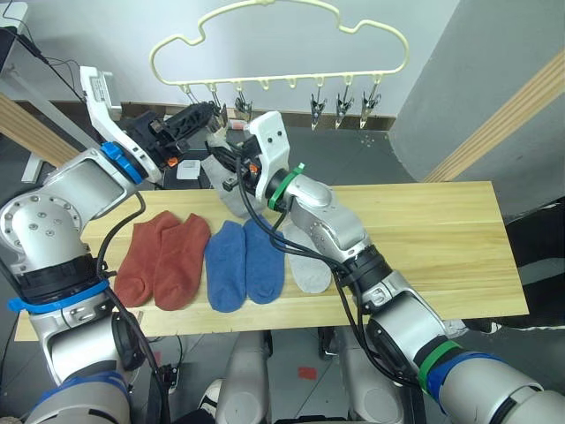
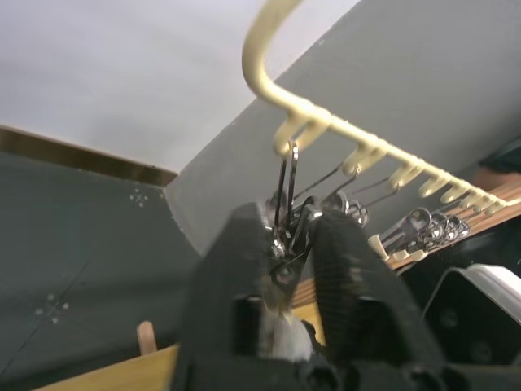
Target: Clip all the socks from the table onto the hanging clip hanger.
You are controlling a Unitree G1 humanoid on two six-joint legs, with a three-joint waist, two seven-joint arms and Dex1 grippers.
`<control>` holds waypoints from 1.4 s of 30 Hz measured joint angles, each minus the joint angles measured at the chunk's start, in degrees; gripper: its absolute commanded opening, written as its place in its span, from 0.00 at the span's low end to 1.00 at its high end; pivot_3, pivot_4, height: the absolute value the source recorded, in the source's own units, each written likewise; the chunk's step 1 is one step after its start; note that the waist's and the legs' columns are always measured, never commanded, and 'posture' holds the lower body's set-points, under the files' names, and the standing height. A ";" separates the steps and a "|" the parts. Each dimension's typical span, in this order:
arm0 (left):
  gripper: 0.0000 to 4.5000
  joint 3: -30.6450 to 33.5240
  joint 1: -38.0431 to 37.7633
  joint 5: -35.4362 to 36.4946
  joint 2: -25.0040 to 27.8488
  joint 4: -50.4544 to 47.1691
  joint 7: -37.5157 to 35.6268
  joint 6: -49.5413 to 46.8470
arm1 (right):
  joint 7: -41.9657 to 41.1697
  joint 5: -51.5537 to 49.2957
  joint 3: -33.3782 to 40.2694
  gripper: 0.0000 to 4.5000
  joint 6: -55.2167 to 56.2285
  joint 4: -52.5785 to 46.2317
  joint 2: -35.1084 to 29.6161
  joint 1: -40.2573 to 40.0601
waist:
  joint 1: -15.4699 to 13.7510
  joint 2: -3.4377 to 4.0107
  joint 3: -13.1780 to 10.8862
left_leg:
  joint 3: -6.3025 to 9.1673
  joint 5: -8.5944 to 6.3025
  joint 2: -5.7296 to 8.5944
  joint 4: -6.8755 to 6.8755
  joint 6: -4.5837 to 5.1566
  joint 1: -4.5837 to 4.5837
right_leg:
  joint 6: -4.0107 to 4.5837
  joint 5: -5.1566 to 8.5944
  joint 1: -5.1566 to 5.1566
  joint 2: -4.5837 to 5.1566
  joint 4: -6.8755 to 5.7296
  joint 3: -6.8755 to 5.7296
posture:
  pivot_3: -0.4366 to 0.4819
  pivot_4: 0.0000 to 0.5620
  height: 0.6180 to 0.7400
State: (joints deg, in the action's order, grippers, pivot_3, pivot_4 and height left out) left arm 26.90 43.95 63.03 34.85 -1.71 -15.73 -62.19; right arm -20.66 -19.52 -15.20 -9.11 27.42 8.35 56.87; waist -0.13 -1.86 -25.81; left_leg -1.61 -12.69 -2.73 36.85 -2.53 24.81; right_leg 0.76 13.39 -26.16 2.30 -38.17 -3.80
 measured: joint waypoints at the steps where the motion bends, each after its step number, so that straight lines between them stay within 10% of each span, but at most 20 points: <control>1: 0.51 -0.02 -0.01 0.02 0.00 0.00 -0.06 -0.13 | -0.01 0.00 0.06 0.00 0.04 0.01 0.00 0.00 | 0.00 0.00 0.00 | 0.00 0.00 0.00 0.00 0.00 0.00 | 0.00 0.00 0.00 0.00 0.00 0.00 | 0.52 0.82 0.96; 8: 0.61 -0.02 -0.18 1.21 1.32 -0.07 -1.18 -2.22 | -0.09 0.01 0.27 0.00 0.14 0.82 0.00 0.01 | 0.00 -0.01 0.00 | 0.00 0.00 0.00 0.00 0.00 0.00 | 0.00 0.00 0.00 0.00 -0.01 -0.01 | 0.54 0.81 0.96; 16: 0.62 -0.94 -1.99 -0.90 4.30 -0.67 -3.75 -1.07 | 0.75 0.71 -0.52 0.51 -1.51 0.83 -0.03 -0.01 | -0.11 -0.01 0.01 | 0.01 0.00 0.00 0.00 -0.01 0.00 | 0.00 0.00 0.00 0.00 -0.01 0.00 | 0.53 0.82 0.96; 31: 0.62 -5.52 -14.82 -17.89 8.60 -10.48 -12.89 17.60 | -4.74 0.49 -4.78 0.51 -27.27 -47.09 -19.37 -24.04 | -1.29 -0.05 0.07 | 0.12 0.04 0.02 -0.08 -0.12 0.00 | -0.30 0.18 0.01 0.04 0.04 0.04 | 0.54 0.77 0.96; 38: 1.00 -11.02 -23.69 -28.24 6.04 -15.93 -16.50 30.34 | -5.13 -8.00 4.03 0.53 -40.14 -66.65 -28.09 -30.88 | -1.34 -0.08 0.11 | 0.18 0.10 -0.03 -0.11 -0.18 0.01 | -0.30 0.18 0.01 0.01 0.06 -0.02 | 0.50 0.74 0.96; 42: 1.00 -13.47 -21.70 -33.80 0.38 -15.53 -13.32 37.03 | -3.48 -11.94 9.01 0.53 -44.55 -71.76 -29.23 -31.33 | -1.29 -0.13 0.18 | 0.11 0.11 0.01 0.00 -0.14 0.04 | -0.31 0.18 0.02 0.01 0.06 0.05 | 0.47 0.73 0.96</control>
State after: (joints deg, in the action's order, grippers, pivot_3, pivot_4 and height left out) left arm 13.43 22.25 29.23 35.23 -17.24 -29.06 -25.16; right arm -24.14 -31.47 -6.19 -53.67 -44.35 -20.89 25.54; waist -1.42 -2.00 -25.63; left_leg -1.51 -12.57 -2.71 36.84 -2.66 24.85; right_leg 0.46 13.56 -26.14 2.31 -38.11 -3.75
